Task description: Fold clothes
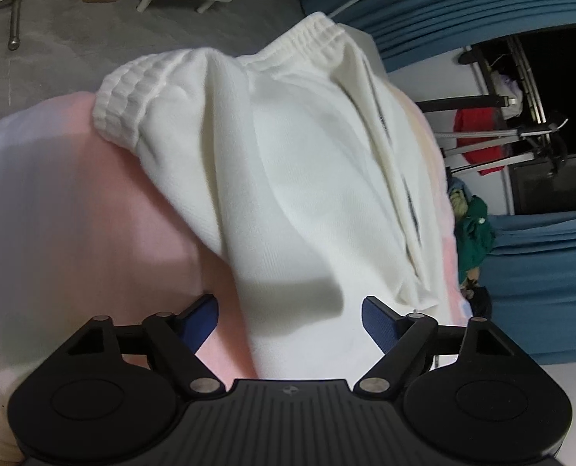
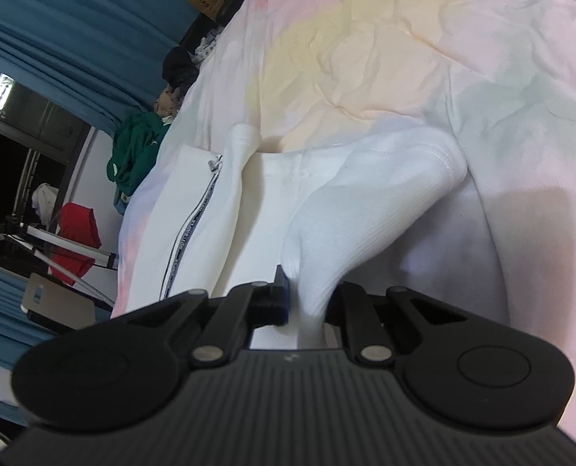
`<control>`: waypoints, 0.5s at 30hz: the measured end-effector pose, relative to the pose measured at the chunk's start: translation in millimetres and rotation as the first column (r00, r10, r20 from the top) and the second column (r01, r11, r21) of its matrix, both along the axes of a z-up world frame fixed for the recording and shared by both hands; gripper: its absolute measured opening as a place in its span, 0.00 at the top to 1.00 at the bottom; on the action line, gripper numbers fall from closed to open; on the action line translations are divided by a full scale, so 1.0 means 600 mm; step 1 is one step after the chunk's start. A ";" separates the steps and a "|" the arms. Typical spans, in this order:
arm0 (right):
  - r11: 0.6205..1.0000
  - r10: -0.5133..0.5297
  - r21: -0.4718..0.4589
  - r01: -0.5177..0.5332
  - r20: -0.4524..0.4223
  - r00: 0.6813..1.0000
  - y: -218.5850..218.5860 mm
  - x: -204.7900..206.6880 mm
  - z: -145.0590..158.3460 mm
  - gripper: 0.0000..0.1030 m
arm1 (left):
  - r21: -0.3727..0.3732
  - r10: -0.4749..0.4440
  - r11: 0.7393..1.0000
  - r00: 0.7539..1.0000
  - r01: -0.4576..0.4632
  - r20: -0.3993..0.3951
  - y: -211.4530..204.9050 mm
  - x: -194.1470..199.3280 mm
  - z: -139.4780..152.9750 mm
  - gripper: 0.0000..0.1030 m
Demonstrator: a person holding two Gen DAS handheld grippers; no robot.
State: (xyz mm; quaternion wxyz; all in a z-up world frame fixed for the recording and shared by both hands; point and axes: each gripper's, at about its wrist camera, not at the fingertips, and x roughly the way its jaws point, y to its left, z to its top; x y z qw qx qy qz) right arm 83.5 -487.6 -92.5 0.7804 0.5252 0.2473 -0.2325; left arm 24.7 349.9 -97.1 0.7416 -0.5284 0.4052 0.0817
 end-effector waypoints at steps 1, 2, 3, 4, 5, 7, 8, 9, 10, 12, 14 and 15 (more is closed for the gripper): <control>1.000 -0.002 0.002 0.002 0.000 1.000 0.000 -0.002 0.000 0.90 | -0.008 0.007 1.000 1.000 -0.007 0.002 0.002 0.000 -0.001 0.22; 1.000 -0.005 0.002 0.005 0.000 1.000 0.000 -0.002 0.000 0.90 | -0.025 0.022 0.999 1.000 -0.021 0.015 0.004 -0.001 -0.003 0.23; 1.000 -0.009 0.002 0.009 -0.001 1.000 0.000 -0.003 0.000 0.90 | -0.044 0.038 0.998 0.999 -0.037 0.030 0.008 -0.003 -0.004 0.25; 1.000 -0.012 0.002 0.012 -0.001 1.000 0.000 -0.003 0.000 0.90 | -0.068 0.061 0.996 0.997 -0.058 0.047 0.012 -0.005 -0.006 0.31; 1.000 -0.015 0.003 0.015 -0.002 1.000 0.001 -0.003 0.000 0.90 | -0.087 0.080 0.993 0.995 -0.075 0.059 0.015 -0.006 -0.009 0.39; 1.000 -0.026 -0.008 0.026 0.024 0.999 0.002 -0.006 0.005 0.90 | -0.120 0.116 0.987 0.991 -0.107 0.070 0.020 -0.010 -0.014 0.45; 0.999 -0.031 -0.018 0.031 0.047 0.998 0.003 -0.008 0.010 0.90 | -0.129 0.128 0.985 0.989 -0.118 0.069 0.022 -0.009 -0.016 0.49; 0.998 -0.029 -0.045 0.032 0.068 0.997 0.005 -0.008 0.017 0.90 | -0.137 0.138 0.982 0.988 -0.128 0.067 0.023 -0.009 -0.019 0.50; 0.997 -0.025 -0.070 0.030 0.075 0.997 0.009 -0.006 0.023 0.90 | -0.136 0.145 0.981 0.988 -0.136 0.060 0.022 -0.006 -0.020 0.53; 0.993 -0.015 -0.119 0.025 0.085 0.996 0.018 -0.002 0.035 0.90 | -0.124 0.148 0.982 0.988 -0.141 0.051 0.019 0.000 -0.022 0.61; 0.993 -0.031 -0.110 0.041 0.089 0.996 0.019 -0.004 0.034 0.90 | -0.121 0.156 0.981 0.986 -0.149 0.054 0.019 0.004 -0.022 0.67; 0.993 -0.040 -0.104 0.049 0.090 0.995 0.019 -0.006 0.033 0.90 | -0.128 0.164 0.979 0.985 -0.156 0.057 0.021 0.004 -0.022 0.69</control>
